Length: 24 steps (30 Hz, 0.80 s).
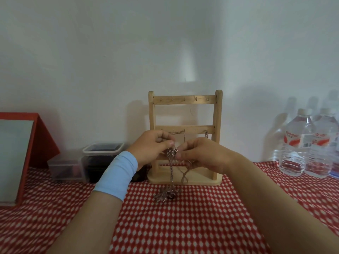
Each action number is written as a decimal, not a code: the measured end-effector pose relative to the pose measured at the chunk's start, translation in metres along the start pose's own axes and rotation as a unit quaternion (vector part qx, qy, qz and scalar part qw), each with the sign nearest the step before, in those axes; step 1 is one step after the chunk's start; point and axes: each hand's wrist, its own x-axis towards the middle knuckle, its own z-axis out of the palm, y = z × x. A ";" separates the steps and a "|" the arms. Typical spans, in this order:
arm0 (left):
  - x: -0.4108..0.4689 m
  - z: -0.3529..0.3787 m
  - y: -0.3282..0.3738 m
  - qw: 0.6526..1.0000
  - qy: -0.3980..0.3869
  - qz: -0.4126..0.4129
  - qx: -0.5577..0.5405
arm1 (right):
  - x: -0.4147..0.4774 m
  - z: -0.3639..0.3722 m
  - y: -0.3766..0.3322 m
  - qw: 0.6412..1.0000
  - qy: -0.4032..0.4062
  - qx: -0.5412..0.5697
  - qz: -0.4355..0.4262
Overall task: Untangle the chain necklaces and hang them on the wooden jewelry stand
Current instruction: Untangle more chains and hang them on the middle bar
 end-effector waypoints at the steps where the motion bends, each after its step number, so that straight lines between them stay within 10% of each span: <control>1: -0.001 0.000 -0.001 1.000 -0.005 -0.002 -0.021 | 0.000 0.000 -0.001 1.000 -0.006 0.006 0.008; 11: -0.007 -0.008 0.009 0.987 -0.086 -0.010 -0.137 | -0.004 -0.002 -0.005 1.000 0.000 -0.016 -0.003; 18: -0.008 -0.003 0.010 0.997 -0.041 0.047 0.048 | -0.002 0.002 -0.002 0.998 -0.011 -0.045 -0.036; 24: -0.010 0.001 0.011 1.000 -0.028 -0.005 0.000 | -0.003 0.004 -0.004 0.996 0.043 -0.033 -0.068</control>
